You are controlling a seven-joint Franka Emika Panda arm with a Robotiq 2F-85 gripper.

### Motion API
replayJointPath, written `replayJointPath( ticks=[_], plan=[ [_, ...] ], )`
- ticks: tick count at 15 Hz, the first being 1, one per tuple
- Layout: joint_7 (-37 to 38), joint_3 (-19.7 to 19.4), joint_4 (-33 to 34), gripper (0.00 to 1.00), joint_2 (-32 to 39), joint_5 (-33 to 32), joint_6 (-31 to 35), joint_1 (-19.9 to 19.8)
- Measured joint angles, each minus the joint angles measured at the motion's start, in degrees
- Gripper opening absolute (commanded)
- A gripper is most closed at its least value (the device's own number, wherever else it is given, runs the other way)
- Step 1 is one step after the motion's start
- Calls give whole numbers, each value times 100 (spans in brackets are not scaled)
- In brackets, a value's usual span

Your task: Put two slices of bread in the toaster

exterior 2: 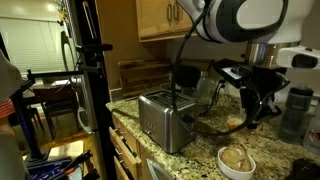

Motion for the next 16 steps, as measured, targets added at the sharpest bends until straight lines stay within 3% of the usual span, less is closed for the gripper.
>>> replayJointPath(
  ticks=[8, 16],
  plan=[
    [1086, -22, 243, 8, -482, -534, -807, 311],
    [1529, 177, 477, 9, -805, -548, -1497, 644]
  ],
)
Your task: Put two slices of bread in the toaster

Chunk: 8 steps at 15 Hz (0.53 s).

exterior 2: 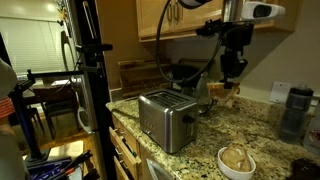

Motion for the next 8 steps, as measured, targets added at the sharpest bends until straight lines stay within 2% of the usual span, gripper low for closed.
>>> replayJointPath(
  ticks=[8],
  plan=[
    [828, 229, 0, 9, -98, 0, -355, 251]
  ],
)
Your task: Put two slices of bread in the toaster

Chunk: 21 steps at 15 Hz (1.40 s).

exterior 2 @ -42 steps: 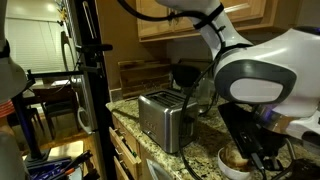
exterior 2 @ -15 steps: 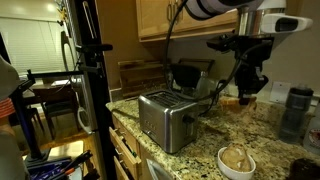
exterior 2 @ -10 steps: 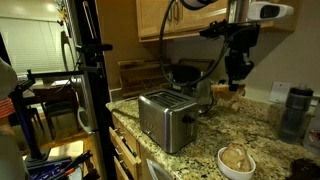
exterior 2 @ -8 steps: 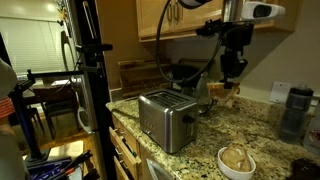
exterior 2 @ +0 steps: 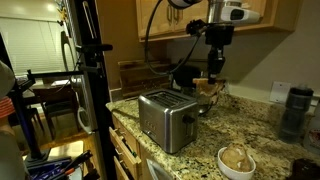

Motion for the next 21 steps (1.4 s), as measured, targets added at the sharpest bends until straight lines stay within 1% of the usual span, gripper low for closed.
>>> replayJointPath(
  ticks=[5, 9, 19, 21],
  plan=[
    [516, 136, 0, 8, -70, 11, -135, 125],
    [769, 240, 1, 8, -98, 25, -245, 211],
    [1042, 379, 92, 8, -99, 144, -573, 231],
    [1043, 406, 128, 8, -99, 246, -724, 239]
  ],
)
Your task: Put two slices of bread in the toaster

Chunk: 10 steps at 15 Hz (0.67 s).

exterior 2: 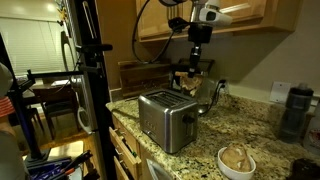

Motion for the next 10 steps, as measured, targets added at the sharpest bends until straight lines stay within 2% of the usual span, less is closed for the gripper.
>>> replayJointPath(
  ticks=[5, 10],
  plan=[
    [0, 28, 55, 8, 1, 316, -419, 60],
    [-5, 76, 55, 8, 38, 452, -521, 89]
  ],
)
